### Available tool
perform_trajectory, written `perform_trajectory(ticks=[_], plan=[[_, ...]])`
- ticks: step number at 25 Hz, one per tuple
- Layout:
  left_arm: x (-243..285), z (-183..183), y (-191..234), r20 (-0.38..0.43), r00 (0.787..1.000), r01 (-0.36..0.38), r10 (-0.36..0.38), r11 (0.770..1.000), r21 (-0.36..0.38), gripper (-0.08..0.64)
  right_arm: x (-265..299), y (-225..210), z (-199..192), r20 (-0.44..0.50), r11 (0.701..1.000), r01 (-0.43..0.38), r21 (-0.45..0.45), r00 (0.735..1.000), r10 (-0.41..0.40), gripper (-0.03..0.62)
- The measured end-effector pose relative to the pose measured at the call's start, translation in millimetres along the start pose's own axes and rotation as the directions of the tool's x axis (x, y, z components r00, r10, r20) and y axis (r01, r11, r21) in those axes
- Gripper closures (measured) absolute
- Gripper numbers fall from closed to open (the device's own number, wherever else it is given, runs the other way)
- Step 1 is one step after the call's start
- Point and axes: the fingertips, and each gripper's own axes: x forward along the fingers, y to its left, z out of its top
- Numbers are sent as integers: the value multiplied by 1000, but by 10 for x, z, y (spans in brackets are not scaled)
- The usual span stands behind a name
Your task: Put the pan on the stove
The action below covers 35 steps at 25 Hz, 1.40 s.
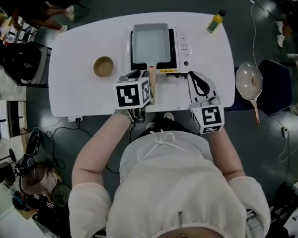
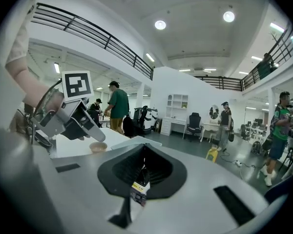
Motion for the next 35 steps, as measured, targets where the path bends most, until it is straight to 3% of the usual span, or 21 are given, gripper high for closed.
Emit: perform_trajectory(ticks=[3,7,12,15,18,21,25,28,32,35], plan=[[-177,43,26,48,999,10,-11,999,40,519,-82,92,60,15,1000,29,6,999,-29,586],[-373,94,29,125,991,37,-52,992,124,535,-176,201,183,44,998,56,2,997,-56,586],[-597,201,13,242,963,62,-120,970,236,537,-221,279,350,74,997,75,-2,994,-75,586],[-747,238,-4,322,928,75,-186,942,328,535,-243,330,454,102,997,72,14,992,-73,586],[-922,275,4,421,873,66,-248,914,401,535,-270,361,532,127,997,64,37,990,-68,586],[-1037,257,16,456,826,97,-332,880,464,535,-272,360,573,136,997,67,23,988,-69,586],[-1209,304,104,511,763,119,-396,863,491,535,-266,342,643,151,998,59,22,987,-62,586],[-1281,381,150,537,743,92,-398,857,508,535,-252,312,682,162,999,49,21,985,-52,586],[-1346,471,164,573,725,63,-383,864,499,535,-227,302,710,164,1000,25,0,986,-25,588],[-1353,490,113,580,713,73,-394,865,497,535,-204,338,734,167,1000,1,-32,986,5,588]])
